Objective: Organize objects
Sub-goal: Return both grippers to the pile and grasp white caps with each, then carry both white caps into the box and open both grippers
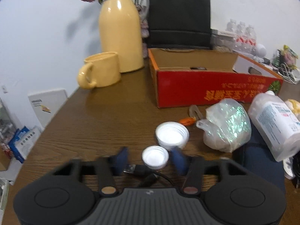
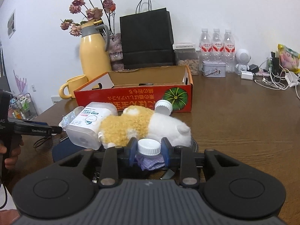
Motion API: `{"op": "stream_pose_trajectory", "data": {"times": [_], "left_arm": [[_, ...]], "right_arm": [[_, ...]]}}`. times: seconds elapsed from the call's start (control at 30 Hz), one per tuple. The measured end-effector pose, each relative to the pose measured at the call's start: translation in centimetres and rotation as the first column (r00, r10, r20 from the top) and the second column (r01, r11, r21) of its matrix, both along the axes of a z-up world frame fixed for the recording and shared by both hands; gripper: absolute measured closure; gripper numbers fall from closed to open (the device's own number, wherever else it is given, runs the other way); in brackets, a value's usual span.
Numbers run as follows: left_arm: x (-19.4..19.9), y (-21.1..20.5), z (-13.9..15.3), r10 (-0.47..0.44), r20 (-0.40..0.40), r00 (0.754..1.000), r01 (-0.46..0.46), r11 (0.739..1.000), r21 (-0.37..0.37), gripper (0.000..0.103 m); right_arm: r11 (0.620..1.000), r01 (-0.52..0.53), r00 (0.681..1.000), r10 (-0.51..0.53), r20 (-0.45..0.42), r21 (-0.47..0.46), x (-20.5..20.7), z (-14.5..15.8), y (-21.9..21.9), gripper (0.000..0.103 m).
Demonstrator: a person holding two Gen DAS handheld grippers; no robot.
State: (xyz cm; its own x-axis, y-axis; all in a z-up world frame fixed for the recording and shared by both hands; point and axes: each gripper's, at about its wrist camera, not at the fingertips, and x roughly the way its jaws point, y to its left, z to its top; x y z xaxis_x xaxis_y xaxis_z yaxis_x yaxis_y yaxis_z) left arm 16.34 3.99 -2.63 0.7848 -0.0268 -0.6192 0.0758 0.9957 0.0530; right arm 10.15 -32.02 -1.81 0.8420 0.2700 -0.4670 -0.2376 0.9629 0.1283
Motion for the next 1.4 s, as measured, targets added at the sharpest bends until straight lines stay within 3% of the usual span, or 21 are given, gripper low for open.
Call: {"op": "stream_pose_trajectory", "data": {"times": [0.17,0.5,0.87,1.17,1.4], "left_arm": [[-0.4,0.2,0.1,-0.002,0.005,1.000,0.002,1.000,-0.020,0.076],[-2.3,0.9,3.0,0.059,0.104,0.993,-0.051,0.995,-0.082,0.076],[-1.6,-2.7,5.7,0.014,0.158,0.987,0.000,0.996,-0.085,0.076],[2.0,-6.3,8.3,-0.021,0.208,0.978,0.041,0.995,-0.091,0.076],[6.9,-8.4,10.4,-0.020,0.241,0.970,0.040,0.996,-0.080,0.076]], "right_arm": [[1.000,-0.008,1.000,0.008,0.007,-0.008,0.1,0.2,0.5,0.074],[1.000,-0.012,0.999,0.012,0.031,-0.001,-0.1,0.6,0.2,0.074],[1.000,-0.015,0.995,0.012,0.098,0.027,0.7,2.2,-0.1,0.074],[1.000,-0.028,0.984,0.029,0.179,-0.007,4.8,4.8,0.5,0.074],[0.997,-0.054,0.975,0.066,0.214,-0.058,10.5,7.3,1.9,0.074]]}}
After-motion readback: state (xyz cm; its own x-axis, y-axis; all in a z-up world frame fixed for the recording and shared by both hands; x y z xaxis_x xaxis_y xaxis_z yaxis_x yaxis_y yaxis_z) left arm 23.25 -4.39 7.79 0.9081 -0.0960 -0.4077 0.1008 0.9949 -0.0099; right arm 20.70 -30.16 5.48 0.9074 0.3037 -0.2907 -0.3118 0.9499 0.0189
